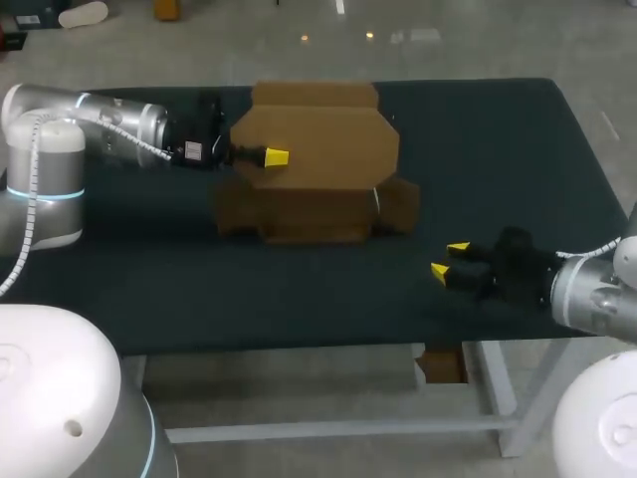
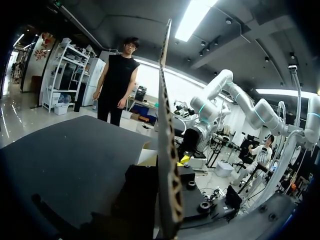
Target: Assemble the packaging by folding the flat box into shape, placing the metal phone stand inside, and closing the box properly
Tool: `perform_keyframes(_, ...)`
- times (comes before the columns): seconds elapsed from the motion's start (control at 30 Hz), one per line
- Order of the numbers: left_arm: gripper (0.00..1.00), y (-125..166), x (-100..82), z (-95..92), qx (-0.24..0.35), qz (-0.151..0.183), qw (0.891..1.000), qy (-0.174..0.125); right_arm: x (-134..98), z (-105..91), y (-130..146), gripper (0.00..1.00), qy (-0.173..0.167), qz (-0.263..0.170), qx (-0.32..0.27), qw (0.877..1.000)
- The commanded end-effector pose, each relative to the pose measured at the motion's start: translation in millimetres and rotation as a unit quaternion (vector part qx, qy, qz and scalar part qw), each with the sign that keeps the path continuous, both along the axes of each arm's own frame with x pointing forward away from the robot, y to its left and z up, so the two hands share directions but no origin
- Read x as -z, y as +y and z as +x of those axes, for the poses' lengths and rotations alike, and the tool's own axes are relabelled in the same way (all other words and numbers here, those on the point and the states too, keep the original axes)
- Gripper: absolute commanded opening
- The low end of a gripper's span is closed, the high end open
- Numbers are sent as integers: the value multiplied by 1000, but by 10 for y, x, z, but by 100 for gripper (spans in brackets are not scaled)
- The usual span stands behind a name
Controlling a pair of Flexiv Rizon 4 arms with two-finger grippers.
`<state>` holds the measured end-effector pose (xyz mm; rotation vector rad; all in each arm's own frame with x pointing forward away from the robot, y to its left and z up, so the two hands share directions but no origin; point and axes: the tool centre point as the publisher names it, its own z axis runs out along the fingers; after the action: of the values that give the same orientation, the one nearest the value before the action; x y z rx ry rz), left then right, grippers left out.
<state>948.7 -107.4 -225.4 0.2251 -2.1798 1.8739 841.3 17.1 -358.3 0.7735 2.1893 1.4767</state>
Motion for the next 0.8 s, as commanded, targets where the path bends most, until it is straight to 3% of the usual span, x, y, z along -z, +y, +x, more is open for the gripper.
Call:
perform_keyframes(0.03, 0, 1, 16, -5, 1, 0, 1000, 0, -38, 75, -71, 79, 2, -2, -17, 1000)
perform_keyframes(0.5, 0, 1, 16, -5, 1, 0, 1000, 0, 27, 549, -88, 87, -26, -21, -73, 997)
perform_keyframes(0.67, 0, 1, 16, -5, 1, 0, 1000, 0, 41, 689, -7, 73, -33, -33, -89, 995)
perform_keyframes(0.8, 0, 1, 16, -5, 1, 0, 1000, 0, 37, 798, 54, 67, -37, -38, -101, 993)
